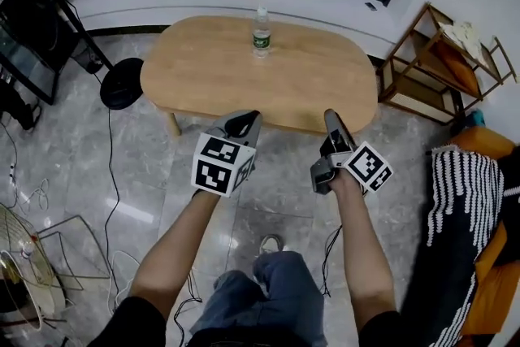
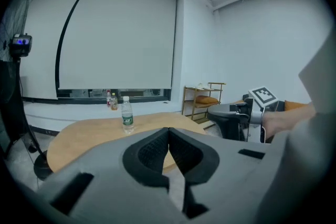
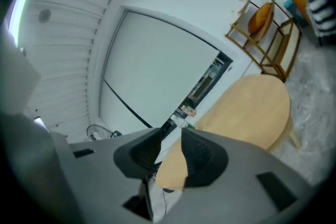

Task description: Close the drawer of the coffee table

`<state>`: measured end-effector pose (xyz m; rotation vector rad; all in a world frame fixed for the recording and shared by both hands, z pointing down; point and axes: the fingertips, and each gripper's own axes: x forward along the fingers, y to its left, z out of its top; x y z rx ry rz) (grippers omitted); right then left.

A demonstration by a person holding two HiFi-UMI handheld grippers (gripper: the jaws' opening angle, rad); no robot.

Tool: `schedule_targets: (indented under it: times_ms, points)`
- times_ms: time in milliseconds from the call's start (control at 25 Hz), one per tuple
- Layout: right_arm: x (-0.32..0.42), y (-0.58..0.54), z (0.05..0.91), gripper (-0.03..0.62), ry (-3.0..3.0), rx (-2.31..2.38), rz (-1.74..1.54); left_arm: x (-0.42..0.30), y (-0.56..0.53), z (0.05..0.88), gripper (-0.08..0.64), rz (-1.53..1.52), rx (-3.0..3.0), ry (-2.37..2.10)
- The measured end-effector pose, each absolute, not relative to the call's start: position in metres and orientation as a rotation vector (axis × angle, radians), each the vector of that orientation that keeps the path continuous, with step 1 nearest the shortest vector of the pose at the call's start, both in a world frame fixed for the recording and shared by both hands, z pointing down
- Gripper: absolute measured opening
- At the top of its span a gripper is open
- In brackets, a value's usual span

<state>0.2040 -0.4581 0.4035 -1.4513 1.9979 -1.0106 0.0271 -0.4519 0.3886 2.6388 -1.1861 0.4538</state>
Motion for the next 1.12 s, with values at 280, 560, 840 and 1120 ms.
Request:
schedule_targets:
  times_ms: [280,560,840,1120]
  points:
    - [0.201,-0.474,0.258,0.074,2.309,-1.533,-0.874,0.028,-0.472,0.254,0.002,0.502,2.658,-1.237]
    - [0.208,-0.463,0.149,0.028,2.543,-1.648,-0.644,0.028,-0.464,0.167,0.002,0.536,2.660,-1.297]
    - [0.190,-0.445,0.103,0.006,2.635,-1.735,-0.486,0.022,-0.457,0.124,0.002,0.480,2.681,-1.320]
    - [0.154,-0.430,0.076,0.006,2.662,-1.787,-0.362,0.013,-0.463,0.088,0.002,0.434,2.774,-1.278]
